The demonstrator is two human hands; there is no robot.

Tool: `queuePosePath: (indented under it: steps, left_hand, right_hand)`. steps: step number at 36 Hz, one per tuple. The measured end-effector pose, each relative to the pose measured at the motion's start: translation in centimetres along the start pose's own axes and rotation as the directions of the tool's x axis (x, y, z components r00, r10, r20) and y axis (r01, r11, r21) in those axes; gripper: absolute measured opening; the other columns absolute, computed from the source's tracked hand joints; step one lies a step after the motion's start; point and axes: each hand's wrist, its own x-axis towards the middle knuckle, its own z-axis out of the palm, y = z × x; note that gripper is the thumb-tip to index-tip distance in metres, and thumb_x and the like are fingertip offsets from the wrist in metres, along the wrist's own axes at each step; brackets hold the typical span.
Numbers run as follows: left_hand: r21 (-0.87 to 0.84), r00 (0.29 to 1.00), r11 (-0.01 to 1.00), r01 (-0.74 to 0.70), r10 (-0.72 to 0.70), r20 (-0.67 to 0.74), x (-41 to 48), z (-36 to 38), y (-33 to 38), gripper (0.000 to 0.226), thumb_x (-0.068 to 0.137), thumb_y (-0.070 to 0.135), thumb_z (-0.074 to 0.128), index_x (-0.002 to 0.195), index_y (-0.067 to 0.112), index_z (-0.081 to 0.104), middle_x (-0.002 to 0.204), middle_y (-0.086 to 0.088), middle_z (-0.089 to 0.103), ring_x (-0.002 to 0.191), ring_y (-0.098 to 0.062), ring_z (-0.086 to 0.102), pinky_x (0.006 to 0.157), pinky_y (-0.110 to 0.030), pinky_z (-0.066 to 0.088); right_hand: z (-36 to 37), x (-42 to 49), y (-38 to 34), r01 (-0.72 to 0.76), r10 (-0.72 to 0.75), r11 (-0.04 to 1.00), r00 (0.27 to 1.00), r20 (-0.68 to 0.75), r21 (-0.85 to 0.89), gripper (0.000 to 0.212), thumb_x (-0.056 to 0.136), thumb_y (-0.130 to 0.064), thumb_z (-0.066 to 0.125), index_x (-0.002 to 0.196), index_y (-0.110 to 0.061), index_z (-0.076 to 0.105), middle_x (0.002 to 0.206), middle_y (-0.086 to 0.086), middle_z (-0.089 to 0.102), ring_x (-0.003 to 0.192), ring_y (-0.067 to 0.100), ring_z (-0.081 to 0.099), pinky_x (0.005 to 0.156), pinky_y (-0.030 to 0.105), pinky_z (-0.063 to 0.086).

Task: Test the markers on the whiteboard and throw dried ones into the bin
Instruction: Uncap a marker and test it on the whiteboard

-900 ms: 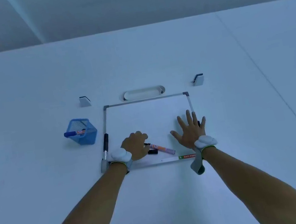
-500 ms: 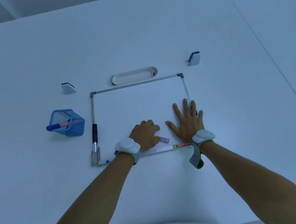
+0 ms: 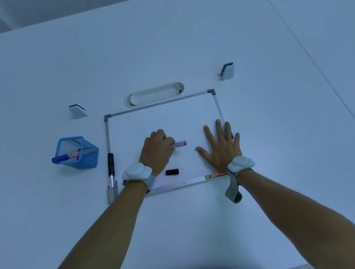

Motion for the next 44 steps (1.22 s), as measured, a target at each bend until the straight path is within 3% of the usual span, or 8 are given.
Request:
queuePosePath:
  steps: [4,6,8,11,14,27,36,44]
  left_hand:
    - [-0.307,0.957,0.922,0.236,-0.276,-0.094,0.3,-2.3,-0.6,0.018,0.087,0.019,0.059,0.098,0.004,0.061,0.073,-0.002,0.049,0.069,-0.021,0.047,0.064,-0.034,0.04]
    - [-0.456,0.9,0.816,0.354,-0.431,-0.072,-0.1,-3.0,-0.9,0.017,0.085,0.021,0.06,0.093,0.006,0.056,0.061,0.003,0.053,0.06,-0.02,0.051,0.059,-0.03,0.041]
    - [-0.613,0.839,0.666,0.425,-0.544,-0.01,-0.4,-3.5,-1.1,0.016,0.081,0.021,0.061,0.086,0.008,0.052,0.069,-0.004,0.066,0.063,-0.02,0.06,0.058,-0.029,0.048]
    - [-0.752,0.77,0.447,0.485,-0.626,0.124,-0.9,-3.5,-1.6,0.014,0.081,0.017,0.059,0.077,0.014,0.046,0.076,-0.014,0.068,0.059,-0.025,0.061,0.046,-0.024,0.046]
    - [-0.779,0.753,0.351,0.52,-0.619,0.224,-1.3,-3.3,-1.7,0.011,0.083,0.015,0.055,0.077,0.014,0.045,0.073,-0.016,0.067,0.059,-0.028,0.06,0.05,-0.027,0.043]
    - [-0.741,0.767,0.376,0.556,-0.575,0.284,-1.6,-3.2,-1.9,0.02,0.088,0.02,0.056,0.103,0.011,0.066,0.088,-0.007,0.072,0.061,-0.019,0.058,0.053,-0.025,0.046]
    - [-0.685,0.767,0.452,0.571,-0.591,0.249,-1.3,-3.8,-1.8,0.02,0.083,0.019,0.058,0.065,0.022,0.065,0.072,-0.001,0.071,0.06,-0.013,0.051,0.054,-0.025,0.039]
    - [-0.643,0.789,0.502,0.578,-0.544,0.285,-1.5,-4.1,-2.3,0.016,0.086,0.019,0.057,0.072,0.018,0.067,0.071,0.0,0.07,0.058,-0.012,0.049,0.049,-0.022,0.036]
  right_hand:
    - [0.0,0.0,0.0,0.002,-0.002,1.0,1.0,-0.003,0.005,0.082,0.083,-0.074,0.011,0.15,-0.027,0.017,0.158,0.015,0.016,0.143,0.043,0.016,0.103,0.063,0.03]
    - [0.1,0.0,0.0,0.006,-0.006,1.0,1.0,0.001,-0.001,0.082,0.083,-0.074,0.011,0.15,-0.027,0.015,0.159,0.015,0.013,0.143,0.042,0.014,0.104,0.063,0.029]
    - [0.1,0.0,0.0,0.006,-0.006,1.0,1.0,0.007,-0.008,0.081,0.084,-0.073,0.012,0.151,-0.028,0.012,0.16,0.014,0.01,0.144,0.041,0.01,0.106,0.064,0.027]
    - [0.2,0.0,0.0,0.006,-0.006,1.0,1.0,0.007,-0.006,0.081,0.084,-0.074,0.013,0.151,-0.028,0.011,0.16,0.013,0.008,0.145,0.041,0.009,0.106,0.064,0.026]
    - [0.2,0.0,0.1,0.004,-0.004,1.0,1.0,0.009,-0.008,0.081,0.084,-0.074,0.011,0.151,-0.028,0.01,0.16,0.013,0.008,0.145,0.041,0.008,0.106,0.064,0.026]
    - [0.2,0.0,0.1,0.004,-0.004,1.0,1.0,0.005,0.0,0.08,0.085,-0.074,0.015,0.151,-0.029,0.01,0.16,0.012,0.007,0.145,0.04,0.008,0.107,0.064,0.025]
    - [0.1,0.0,0.0,0.004,-0.004,1.0,1.0,0.005,0.012,0.079,0.086,-0.073,0.021,0.151,-0.028,0.011,0.16,0.012,0.008,0.145,0.041,0.007,0.107,0.064,0.024]
    - [0.0,-0.1,0.0,0.004,-0.004,1.0,1.0,0.014,0.017,0.079,0.086,-0.072,0.021,0.151,-0.028,0.011,0.16,0.013,0.007,0.145,0.041,0.007,0.107,0.064,0.024]
